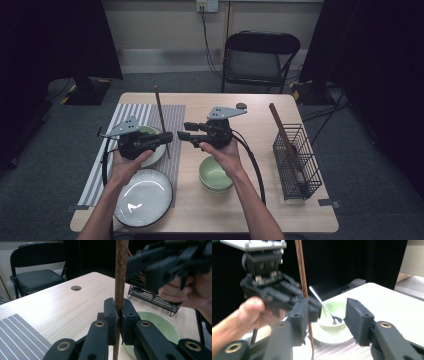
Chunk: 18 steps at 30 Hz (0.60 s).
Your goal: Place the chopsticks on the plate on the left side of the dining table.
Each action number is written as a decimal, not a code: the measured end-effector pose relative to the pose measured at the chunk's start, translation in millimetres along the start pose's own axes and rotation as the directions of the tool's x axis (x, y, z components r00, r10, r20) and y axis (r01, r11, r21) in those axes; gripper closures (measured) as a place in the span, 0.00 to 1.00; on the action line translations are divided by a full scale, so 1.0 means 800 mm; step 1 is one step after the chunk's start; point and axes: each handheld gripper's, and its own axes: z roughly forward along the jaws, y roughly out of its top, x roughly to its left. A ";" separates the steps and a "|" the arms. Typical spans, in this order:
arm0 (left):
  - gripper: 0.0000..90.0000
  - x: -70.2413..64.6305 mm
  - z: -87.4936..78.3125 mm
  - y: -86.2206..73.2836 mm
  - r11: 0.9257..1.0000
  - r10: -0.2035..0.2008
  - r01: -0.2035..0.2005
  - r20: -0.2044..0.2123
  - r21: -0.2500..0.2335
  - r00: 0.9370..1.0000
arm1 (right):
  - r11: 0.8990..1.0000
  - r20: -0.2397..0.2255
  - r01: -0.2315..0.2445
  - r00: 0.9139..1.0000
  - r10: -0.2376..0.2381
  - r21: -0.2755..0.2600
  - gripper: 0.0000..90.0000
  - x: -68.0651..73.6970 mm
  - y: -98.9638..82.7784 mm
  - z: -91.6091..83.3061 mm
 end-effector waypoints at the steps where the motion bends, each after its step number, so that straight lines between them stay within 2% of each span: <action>1: 0.94 0.001 -0.002 0.001 1.000 -0.001 0.001 -0.008 0.001 1.000 | 1.000 0.007 -0.002 1.000 0.002 0.003 0.64 0.000 -0.002 0.000; 5: 0.94 0.002 -0.009 0.004 1.000 -0.007 0.007 -0.006 -0.019 1.000 | 1.000 0.007 -0.007 1.000 0.007 0.022 0.65 0.000 -0.012 0.002; 8: 0.94 0.003 -0.013 0.006 1.000 0.005 -0.005 -0.009 -0.023 1.000 | 1.000 -0.006 -0.004 1.000 0.004 0.027 0.69 0.001 -0.018 0.007; 9: 0.94 0.002 -0.014 0.007 1.000 -0.004 0.004 -0.005 -0.030 1.000 | 0.999 -0.007 0.001 1.000 -0.001 0.036 0.70 0.002 -0.020 0.010; 12: 0.95 0.000 -0.016 0.009 0.999 0.016 -0.016 -0.030 -0.027 0.999 | 0.998 -0.020 0.011 1.000 -0.010 0.061 0.73 0.007 -0.025 0.022; 18: 0.95 -0.003 -0.013 0.009 1.000 0.018 -0.018 -0.023 -0.024 1.000 | 0.995 -0.052 0.027 0.998 -0.023 0.092 0.76 0.018 -0.033 0.049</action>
